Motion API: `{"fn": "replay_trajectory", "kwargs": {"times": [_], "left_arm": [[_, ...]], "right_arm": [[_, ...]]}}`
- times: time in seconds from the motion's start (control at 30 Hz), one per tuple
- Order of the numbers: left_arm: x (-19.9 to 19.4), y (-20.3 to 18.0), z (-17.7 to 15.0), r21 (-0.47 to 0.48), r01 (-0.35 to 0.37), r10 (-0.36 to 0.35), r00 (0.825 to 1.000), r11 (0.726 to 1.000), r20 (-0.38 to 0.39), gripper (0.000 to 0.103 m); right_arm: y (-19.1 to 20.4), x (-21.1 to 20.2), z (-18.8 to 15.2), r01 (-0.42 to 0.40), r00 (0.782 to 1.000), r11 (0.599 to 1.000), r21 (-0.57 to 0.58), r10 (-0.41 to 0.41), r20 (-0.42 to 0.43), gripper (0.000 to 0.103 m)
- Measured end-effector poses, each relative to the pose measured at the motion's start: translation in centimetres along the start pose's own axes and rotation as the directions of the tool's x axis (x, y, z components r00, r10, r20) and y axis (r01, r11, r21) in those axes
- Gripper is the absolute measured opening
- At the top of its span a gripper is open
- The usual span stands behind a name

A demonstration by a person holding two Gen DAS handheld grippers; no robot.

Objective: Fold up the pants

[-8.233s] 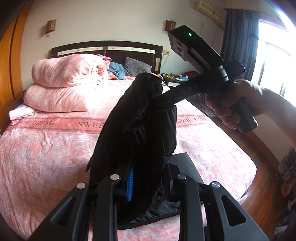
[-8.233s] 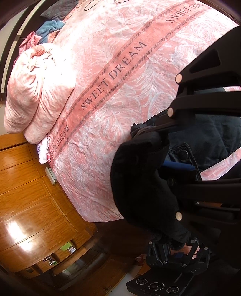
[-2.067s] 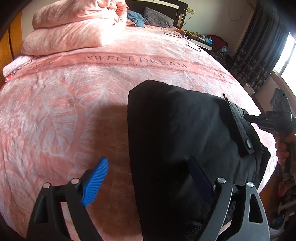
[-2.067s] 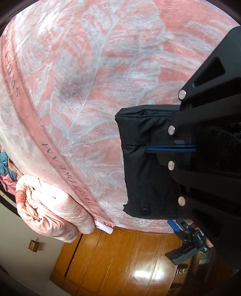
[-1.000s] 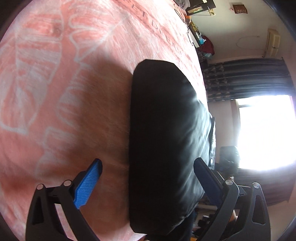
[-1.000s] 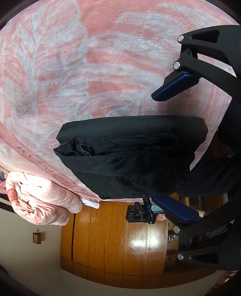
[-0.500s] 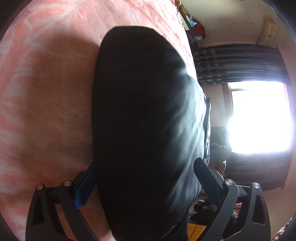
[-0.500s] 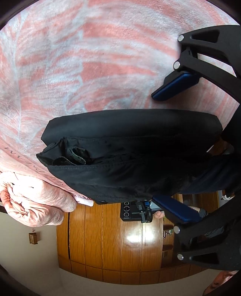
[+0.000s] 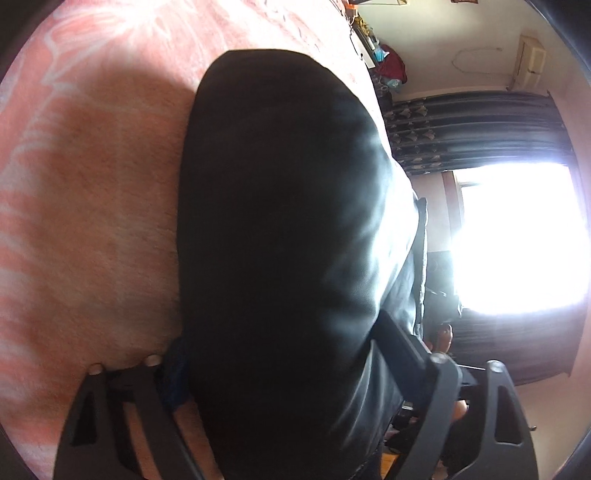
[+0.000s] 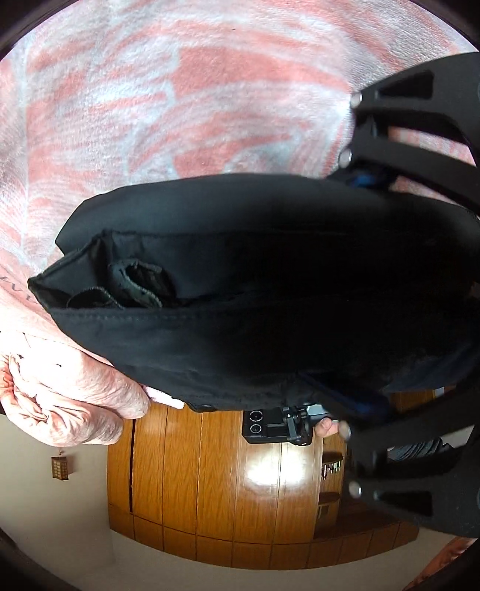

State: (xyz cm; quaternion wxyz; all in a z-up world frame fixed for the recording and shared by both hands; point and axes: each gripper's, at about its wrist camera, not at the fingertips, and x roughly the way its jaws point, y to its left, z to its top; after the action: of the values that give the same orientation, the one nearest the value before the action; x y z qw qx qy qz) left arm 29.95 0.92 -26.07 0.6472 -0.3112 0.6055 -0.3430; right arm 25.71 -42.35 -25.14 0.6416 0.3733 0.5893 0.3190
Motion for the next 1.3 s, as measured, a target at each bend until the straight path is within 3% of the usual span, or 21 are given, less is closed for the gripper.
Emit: {"fn": "replay_trajectory", "kwargs": {"times": [0.13, 0.33, 0.63, 0.93, 1.1, 1.3], "left_arm": [[-1.2, 0.1, 0.2, 0.041, -0.011, 0.01, 1.0, 0.999, 0.025, 0.055], [-2.8, -1.9, 0.2, 0.091, -0.048, 0.043, 0.998, 0.995, 0.051, 0.04], [-8.2, -2.4, 0.9, 0.126, -0.092, 0.078, 0.991, 0.988, 0.111, 0.039], [-14.6, 0.4, 7.4, 0.082, -0.135, 0.117, 0.973, 0.987, 0.197, 0.039], [-15.3, 4.2, 10.3, 0.02, -0.141, 0.135, 0.973, 0.99, 0.185, 0.039], [-14.9, 7.9, 10.0, -0.025, -0.124, 0.126, 0.98, 0.992, 0.151, 0.043]], "right_arm": [[1.2, -0.5, -0.3, 0.007, 1.0, 0.999, -0.046, -0.007, 0.017, 0.049], [4.1, -1.3, 0.6, 0.039, 0.999, 0.994, -0.099, -0.035, 0.04, 0.041], [8.8, 0.7, 4.0, 0.07, 0.997, 0.982, -0.177, -0.066, 0.03, 0.04], [13.0, 6.9, 13.5, 0.079, 0.997, 0.972, -0.222, -0.074, 0.029, 0.04], [12.8, 11.2, 17.7, 0.09, 0.995, 0.973, -0.21, -0.095, -0.011, 0.04], [9.4, 13.8, 19.6, 0.078, 0.995, 0.984, -0.16, -0.086, -0.046, 0.044]]}}
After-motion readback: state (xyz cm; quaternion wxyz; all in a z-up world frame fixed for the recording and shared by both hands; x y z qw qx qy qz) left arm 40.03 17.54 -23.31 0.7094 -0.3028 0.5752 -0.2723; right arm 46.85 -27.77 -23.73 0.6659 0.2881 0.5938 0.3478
